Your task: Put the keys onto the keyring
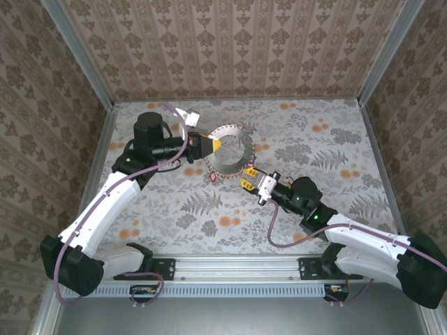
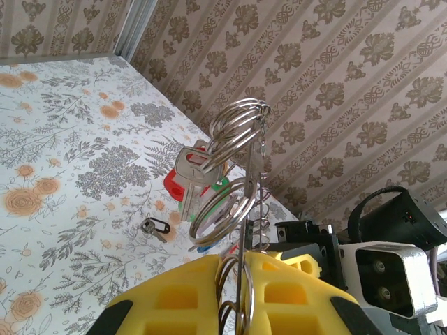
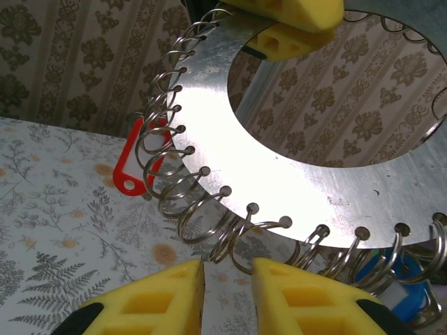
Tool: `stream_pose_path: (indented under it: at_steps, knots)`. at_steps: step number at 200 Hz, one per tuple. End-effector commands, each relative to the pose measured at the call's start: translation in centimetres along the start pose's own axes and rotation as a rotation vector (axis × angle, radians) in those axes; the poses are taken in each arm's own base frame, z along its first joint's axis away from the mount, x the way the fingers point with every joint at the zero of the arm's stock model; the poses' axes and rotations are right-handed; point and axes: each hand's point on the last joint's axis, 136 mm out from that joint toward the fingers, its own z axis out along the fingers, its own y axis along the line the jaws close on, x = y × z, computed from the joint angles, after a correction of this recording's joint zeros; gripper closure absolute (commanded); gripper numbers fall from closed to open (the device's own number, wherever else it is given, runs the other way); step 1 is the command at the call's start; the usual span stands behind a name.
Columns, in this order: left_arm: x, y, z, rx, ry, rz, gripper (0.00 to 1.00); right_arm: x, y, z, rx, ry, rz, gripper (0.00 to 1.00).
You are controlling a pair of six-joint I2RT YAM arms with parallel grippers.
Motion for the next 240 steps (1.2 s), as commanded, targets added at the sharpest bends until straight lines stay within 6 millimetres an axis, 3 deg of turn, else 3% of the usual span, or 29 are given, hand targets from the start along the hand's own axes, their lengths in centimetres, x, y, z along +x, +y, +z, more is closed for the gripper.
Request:
stream_pose_path:
  at_steps: [1, 55, 96, 166, 240]
  knots:
    - [-2.5, -2.9, -1.2, 0.058, -0.067, 0.103, 1.00, -1.6, -1.6, 0.2, 0.075, -0.044, -0.026, 0.74]
    - [-2.4, -2.8, -1.1, 0.055, -0.067, 0.103, 1.00, -1.2, -1.4, 0.0, 0.075, -0.029, -0.046, 0.71]
    - [-2.5, -2.7, -1.2, 0.049, -0.067, 0.101, 1.00, -1.0, -1.8, -0.4, 0.097, -0.003, -0.104, 0.80]
    - [-2.5, -2.7, -1.2, 0.049, -0.069, 0.097, 1.00, -0.6, -1.3, -0.3, 0.073, 0.028, -0.149, 0.79]
    - [-2.7, -2.6, -1.1, 0.049, -0.076, 0.088, 1.00, -1.7, -2.0, 0.0, 0.103, -0.009, -0.126, 0.79]
